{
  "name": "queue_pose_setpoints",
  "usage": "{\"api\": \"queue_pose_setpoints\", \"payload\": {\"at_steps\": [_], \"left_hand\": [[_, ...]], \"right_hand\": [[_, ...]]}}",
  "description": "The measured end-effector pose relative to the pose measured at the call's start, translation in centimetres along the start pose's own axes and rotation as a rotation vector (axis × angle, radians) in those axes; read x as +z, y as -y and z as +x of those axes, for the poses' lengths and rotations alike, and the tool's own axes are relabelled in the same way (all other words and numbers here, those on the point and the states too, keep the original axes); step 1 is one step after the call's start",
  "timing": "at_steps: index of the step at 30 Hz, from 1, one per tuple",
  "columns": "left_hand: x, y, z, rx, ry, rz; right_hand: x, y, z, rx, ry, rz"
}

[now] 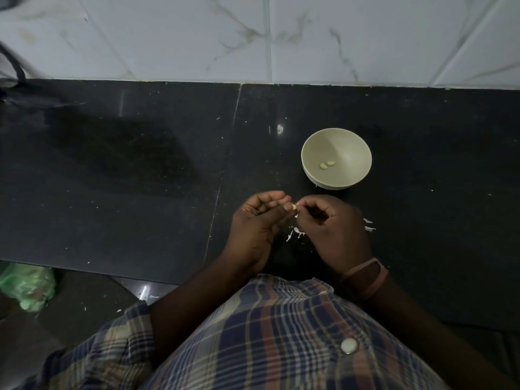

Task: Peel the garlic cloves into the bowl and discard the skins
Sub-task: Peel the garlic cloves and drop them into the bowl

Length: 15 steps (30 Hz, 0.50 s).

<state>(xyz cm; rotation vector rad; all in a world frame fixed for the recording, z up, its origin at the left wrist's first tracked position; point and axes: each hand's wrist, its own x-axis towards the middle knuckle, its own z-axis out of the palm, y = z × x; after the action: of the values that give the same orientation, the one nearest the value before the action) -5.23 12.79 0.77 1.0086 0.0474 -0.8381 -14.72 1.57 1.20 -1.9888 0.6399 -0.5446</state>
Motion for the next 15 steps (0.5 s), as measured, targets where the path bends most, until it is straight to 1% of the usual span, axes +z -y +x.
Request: {"api": "queue_pose_setpoints", "payload": {"at_steps": [7,11,15], "left_hand": [[-0.12,-0.07,0.03,-0.044,0.017,-0.01],[0.05,0.04,-0.12,-0.071,0.016,-0.069],[0.16,0.09,-0.15,-0.094,0.007,-0.073]], "right_hand": [[-0.82,-0.06,0.04,-0.095,0.074,-0.034],[-0.91,0.06,0.13,-0.115,0.087,-0.034],[-0.81,0.06,0.35,-0.098,0.103,-0.053]]}}
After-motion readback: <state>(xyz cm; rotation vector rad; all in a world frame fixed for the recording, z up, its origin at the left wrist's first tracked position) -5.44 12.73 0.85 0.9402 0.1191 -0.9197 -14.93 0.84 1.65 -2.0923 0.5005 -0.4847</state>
